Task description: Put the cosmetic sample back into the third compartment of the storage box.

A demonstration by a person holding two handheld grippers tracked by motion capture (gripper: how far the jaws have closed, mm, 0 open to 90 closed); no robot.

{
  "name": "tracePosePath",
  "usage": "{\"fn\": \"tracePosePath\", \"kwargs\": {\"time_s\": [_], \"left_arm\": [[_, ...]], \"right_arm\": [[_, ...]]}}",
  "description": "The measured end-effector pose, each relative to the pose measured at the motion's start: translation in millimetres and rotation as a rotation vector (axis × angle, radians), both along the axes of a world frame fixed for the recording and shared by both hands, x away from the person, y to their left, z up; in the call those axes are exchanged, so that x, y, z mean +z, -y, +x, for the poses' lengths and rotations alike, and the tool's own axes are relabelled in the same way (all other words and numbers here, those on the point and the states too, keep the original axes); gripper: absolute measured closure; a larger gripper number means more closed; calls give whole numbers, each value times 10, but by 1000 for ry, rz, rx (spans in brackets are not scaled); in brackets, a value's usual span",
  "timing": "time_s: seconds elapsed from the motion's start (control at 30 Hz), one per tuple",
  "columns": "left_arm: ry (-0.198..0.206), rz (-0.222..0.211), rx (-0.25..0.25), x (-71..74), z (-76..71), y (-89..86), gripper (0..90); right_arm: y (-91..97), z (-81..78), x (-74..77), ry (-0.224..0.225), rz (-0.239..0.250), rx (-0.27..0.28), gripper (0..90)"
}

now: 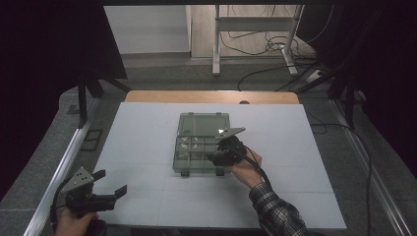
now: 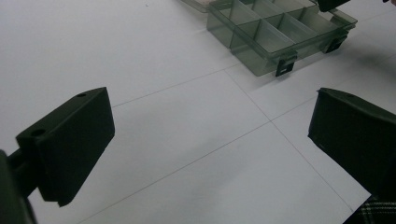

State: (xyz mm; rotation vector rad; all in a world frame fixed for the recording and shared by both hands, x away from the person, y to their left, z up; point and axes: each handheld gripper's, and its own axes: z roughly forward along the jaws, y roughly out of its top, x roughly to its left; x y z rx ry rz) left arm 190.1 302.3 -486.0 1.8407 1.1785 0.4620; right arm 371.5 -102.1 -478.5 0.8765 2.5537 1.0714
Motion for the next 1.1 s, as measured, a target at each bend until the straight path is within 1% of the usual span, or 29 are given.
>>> {"fn": "tracePosePath", "kwargs": {"time_s": [0.3,0.5,0.67,0.77,0.83,0.97,1.07,1.1], "left_arm": [[-2,0,-1,-1,2,0,7],[-2,1,-1,-1,3,0,7],[-3,1,-2,-1,3,1,7],[-4,0,-2,-1,5,-1,7],[-4,0,-2,-2,5,-2,7],[-5,-1,-1,-2,5,-2,7],[-5,-1,-2,-2,6,-2,7],[-5,-1,-2,-2,6,-3,7]], "right_arm": [[-64,120,-30,9,13,-20,395],[-112,185,-51,17,-1,-30,395],[-152,246,-75,20,2,-40,394],[-161,287,-86,25,-12,-40,395],[-171,329,-90,25,-10,-49,394],[-186,369,-96,26,-8,-51,394],[-203,400,-110,32,-20,-48,394],[-211,408,-120,31,-18,-47,395]]}}
